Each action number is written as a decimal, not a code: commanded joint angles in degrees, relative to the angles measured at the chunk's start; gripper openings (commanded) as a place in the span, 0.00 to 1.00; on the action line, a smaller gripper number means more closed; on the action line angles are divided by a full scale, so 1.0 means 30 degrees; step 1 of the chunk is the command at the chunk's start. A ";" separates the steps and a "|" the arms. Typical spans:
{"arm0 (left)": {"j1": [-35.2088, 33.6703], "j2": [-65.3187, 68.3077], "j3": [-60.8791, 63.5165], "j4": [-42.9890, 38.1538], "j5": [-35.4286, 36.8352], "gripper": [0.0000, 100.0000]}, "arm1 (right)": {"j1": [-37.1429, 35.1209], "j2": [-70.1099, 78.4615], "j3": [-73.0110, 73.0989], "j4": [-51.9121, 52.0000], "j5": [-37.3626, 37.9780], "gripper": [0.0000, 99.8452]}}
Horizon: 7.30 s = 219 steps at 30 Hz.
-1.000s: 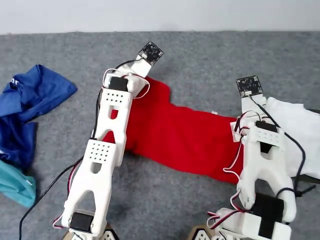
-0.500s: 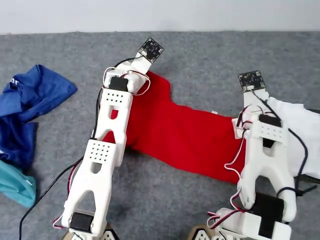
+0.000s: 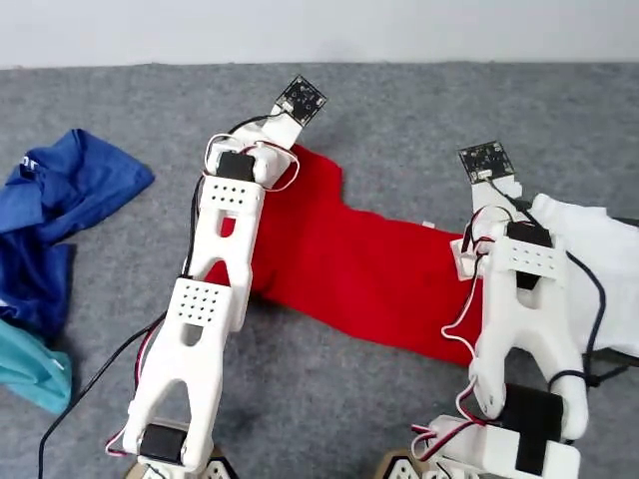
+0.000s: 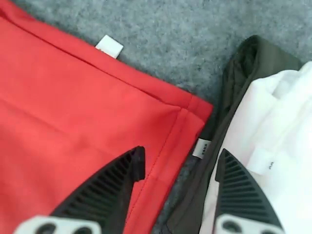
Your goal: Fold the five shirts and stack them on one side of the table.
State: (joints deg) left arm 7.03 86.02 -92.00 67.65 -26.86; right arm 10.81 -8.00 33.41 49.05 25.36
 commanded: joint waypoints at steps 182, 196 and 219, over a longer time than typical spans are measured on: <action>-0.5216 -2.3326 3.4330 1.0960 0.0410 0.11 | 0.6872 -0.9216 0.5480 1.3231 1.0374 0.22; -1.0256 -2.3238 3.3011 0.9934 -0.0821 0.11 | 0.6784 -0.9597 0.5538 1.3231 1.0344 0.22; -0.3487 -1.8725 1.8095 1.0960 0.5978 0.13 | 0.5758 -1.2088 0.5304 1.3934 0.5070 0.22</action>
State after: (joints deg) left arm -3.87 26.33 -29.05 99.30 -9.63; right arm 28.92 -44.84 52.04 91.52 41.54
